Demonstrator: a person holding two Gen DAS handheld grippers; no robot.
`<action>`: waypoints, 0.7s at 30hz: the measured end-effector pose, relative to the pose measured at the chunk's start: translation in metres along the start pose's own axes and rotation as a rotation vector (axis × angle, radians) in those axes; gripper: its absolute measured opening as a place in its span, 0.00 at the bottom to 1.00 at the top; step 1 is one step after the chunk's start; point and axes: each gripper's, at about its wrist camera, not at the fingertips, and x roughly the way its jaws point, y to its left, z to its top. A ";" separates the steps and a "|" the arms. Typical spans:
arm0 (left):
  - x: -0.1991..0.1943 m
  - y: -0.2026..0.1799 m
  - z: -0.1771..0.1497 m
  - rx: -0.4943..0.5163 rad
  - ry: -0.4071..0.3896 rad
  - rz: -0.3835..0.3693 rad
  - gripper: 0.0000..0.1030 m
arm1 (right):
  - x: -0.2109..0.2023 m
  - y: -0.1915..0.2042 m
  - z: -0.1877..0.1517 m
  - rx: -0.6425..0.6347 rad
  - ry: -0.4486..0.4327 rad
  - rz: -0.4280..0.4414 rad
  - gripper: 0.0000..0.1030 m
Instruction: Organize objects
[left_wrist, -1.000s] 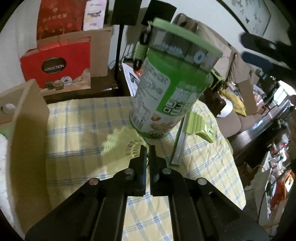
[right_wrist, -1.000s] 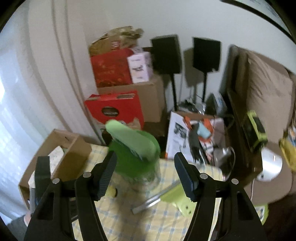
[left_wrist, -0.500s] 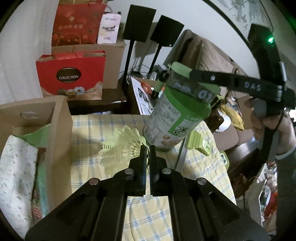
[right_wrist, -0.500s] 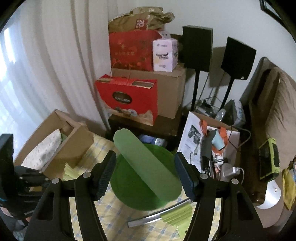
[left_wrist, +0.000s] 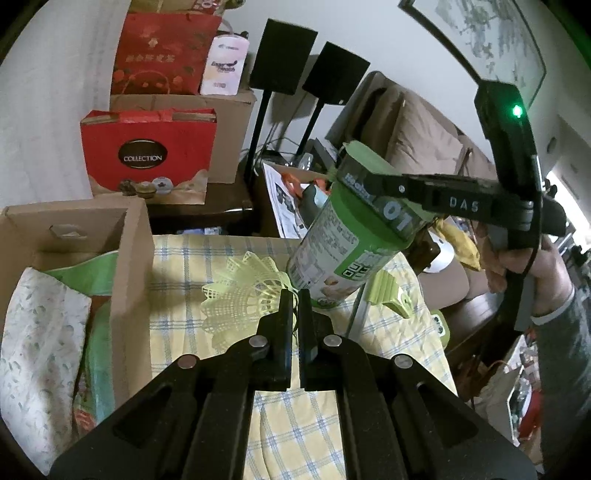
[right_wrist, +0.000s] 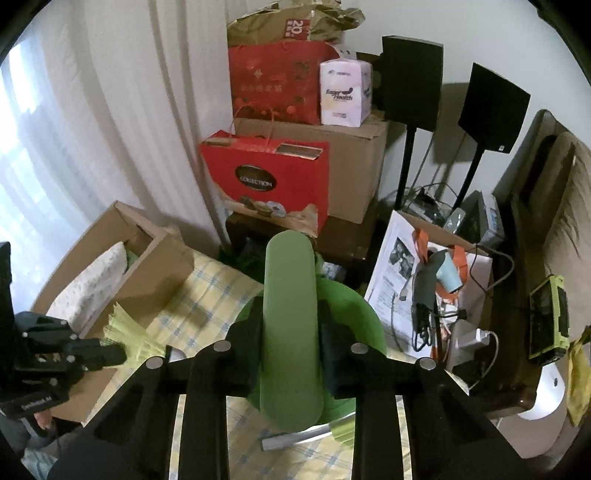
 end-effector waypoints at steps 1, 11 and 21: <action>-0.002 0.001 0.000 -0.003 -0.004 0.001 0.02 | -0.001 0.001 0.000 0.000 -0.002 -0.006 0.25; -0.050 0.010 0.007 -0.016 -0.072 -0.002 0.02 | -0.039 0.019 -0.007 0.015 -0.073 0.092 0.25; -0.112 0.043 -0.010 -0.047 -0.124 0.080 0.02 | -0.057 0.089 -0.010 -0.035 -0.091 0.086 0.25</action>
